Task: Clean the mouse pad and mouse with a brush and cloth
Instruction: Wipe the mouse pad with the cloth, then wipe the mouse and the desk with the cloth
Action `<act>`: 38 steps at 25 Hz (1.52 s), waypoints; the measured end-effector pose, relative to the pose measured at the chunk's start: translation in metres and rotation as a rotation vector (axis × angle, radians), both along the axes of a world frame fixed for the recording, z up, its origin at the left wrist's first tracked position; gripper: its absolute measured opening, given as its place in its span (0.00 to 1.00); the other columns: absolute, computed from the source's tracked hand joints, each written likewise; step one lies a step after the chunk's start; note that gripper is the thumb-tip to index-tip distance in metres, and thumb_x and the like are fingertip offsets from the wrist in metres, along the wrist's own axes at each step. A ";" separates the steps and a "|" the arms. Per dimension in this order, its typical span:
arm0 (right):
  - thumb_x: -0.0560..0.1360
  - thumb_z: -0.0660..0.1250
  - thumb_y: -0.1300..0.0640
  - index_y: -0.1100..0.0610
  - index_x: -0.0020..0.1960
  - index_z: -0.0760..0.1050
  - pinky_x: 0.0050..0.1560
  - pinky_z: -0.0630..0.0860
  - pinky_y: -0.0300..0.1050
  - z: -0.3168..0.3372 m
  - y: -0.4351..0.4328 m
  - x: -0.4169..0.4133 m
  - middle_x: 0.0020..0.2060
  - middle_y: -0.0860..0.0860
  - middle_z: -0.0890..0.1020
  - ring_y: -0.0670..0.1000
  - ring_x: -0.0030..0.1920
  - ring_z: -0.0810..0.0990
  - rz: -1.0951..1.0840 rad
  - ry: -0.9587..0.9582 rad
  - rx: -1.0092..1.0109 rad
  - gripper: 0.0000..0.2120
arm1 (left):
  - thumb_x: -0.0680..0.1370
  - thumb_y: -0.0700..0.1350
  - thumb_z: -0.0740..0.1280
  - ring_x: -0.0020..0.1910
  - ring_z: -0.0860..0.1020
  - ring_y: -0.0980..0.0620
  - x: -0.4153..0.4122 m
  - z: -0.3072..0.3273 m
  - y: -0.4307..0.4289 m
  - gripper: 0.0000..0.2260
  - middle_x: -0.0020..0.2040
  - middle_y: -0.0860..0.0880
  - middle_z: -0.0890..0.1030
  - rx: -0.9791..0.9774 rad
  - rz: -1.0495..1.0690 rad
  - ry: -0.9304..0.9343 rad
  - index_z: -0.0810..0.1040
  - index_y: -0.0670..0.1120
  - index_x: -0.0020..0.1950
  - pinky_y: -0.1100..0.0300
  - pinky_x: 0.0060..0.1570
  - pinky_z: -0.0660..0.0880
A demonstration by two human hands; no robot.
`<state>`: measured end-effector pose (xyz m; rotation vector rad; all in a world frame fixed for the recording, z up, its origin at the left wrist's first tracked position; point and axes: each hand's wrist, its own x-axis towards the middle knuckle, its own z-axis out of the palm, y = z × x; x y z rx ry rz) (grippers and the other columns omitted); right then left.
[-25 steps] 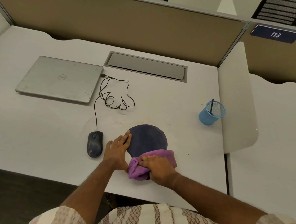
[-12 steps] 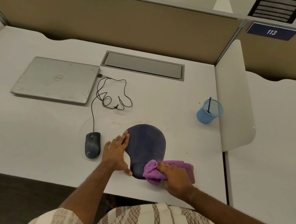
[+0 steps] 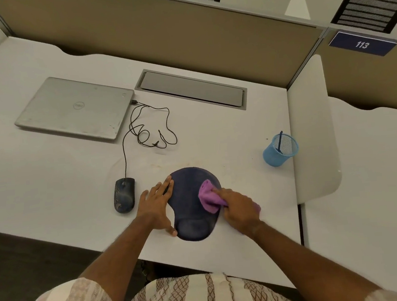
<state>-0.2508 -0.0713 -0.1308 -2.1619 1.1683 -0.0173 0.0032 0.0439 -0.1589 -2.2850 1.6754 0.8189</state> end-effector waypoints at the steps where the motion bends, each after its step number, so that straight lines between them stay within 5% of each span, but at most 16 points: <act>1: 0.81 0.62 0.53 0.49 0.71 0.71 0.62 0.67 0.28 -0.001 0.001 0.004 0.63 0.46 0.78 0.51 0.64 0.76 0.058 0.030 0.033 0.19 | 0.58 0.71 0.77 0.80 0.39 0.45 0.000 0.000 0.000 0.70 0.80 0.52 0.33 0.001 -0.002 0.000 0.27 0.52 0.77 0.43 0.77 0.44; 5: 0.81 0.61 0.50 0.48 0.76 0.62 0.73 0.62 0.44 -0.013 0.021 -0.001 0.71 0.48 0.71 0.52 0.69 0.71 0.276 0.184 -0.045 0.24 | 0.58 0.71 0.77 0.80 0.39 0.45 0.000 0.001 0.000 0.70 0.80 0.52 0.34 0.008 0.002 -0.015 0.27 0.52 0.77 0.43 0.78 0.44; 11: 0.80 0.61 0.50 0.44 0.75 0.64 0.72 0.61 0.43 -0.022 0.059 -0.022 0.69 0.46 0.74 0.50 0.67 0.73 0.304 0.172 -0.053 0.24 | 0.58 0.71 0.77 0.80 0.39 0.44 -0.002 0.001 -0.002 0.69 0.80 0.51 0.33 0.016 0.004 -0.028 0.28 0.52 0.78 0.42 0.78 0.44; 15: 0.81 0.60 0.50 0.47 0.79 0.54 0.76 0.43 0.61 -0.018 0.037 -0.011 0.75 0.51 0.66 0.56 0.75 0.63 0.545 0.430 -0.282 0.28 | 0.59 0.70 0.77 0.80 0.37 0.44 -0.002 -0.001 -0.002 0.70 0.80 0.51 0.31 0.031 0.000 -0.009 0.27 0.51 0.77 0.41 0.77 0.42; 18: 0.83 0.56 0.51 0.50 0.79 0.52 0.75 0.42 0.65 -0.011 0.008 0.010 0.77 0.53 0.61 0.57 0.77 0.58 0.594 0.513 -0.357 0.27 | 0.59 0.70 0.77 0.80 0.36 0.44 -0.002 -0.001 -0.001 0.70 0.79 0.52 0.31 0.029 -0.003 0.000 0.26 0.51 0.77 0.41 0.77 0.41; 27: 0.83 0.57 0.53 0.53 0.76 0.59 0.68 0.69 0.52 0.006 -0.070 0.079 0.74 0.53 0.67 0.55 0.70 0.69 0.458 0.524 -0.316 0.23 | 0.60 0.70 0.77 0.80 0.36 0.46 -0.002 -0.002 0.000 0.68 0.80 0.53 0.32 0.015 -0.004 -0.008 0.28 0.51 0.78 0.41 0.77 0.42; 30: 0.82 0.57 0.54 0.54 0.77 0.59 0.71 0.64 0.47 0.011 -0.081 0.090 0.73 0.55 0.69 0.56 0.70 0.70 0.281 0.393 -0.241 0.24 | 0.60 0.70 0.76 0.80 0.36 0.45 -0.001 -0.004 0.000 0.68 0.80 0.52 0.32 0.015 0.000 -0.003 0.28 0.51 0.78 0.41 0.77 0.41; 33: 0.80 0.59 0.60 0.50 0.78 0.60 0.76 0.51 0.42 0.013 -0.065 0.094 0.77 0.49 0.63 0.52 0.76 0.62 0.336 0.217 -0.220 0.27 | 0.60 0.71 0.76 0.80 0.36 0.45 0.000 -0.006 0.000 0.68 0.80 0.52 0.33 0.000 -0.002 -0.004 0.28 0.52 0.78 0.41 0.77 0.41; 38: 0.83 0.55 0.53 0.48 0.79 0.55 0.77 0.55 0.45 -0.009 -0.031 0.093 0.77 0.47 0.61 0.51 0.75 0.61 0.467 0.328 -0.114 0.25 | 0.59 0.70 0.77 0.80 0.36 0.45 0.001 -0.007 0.000 0.68 0.80 0.51 0.32 -0.002 -0.014 -0.004 0.30 0.52 0.79 0.40 0.77 0.40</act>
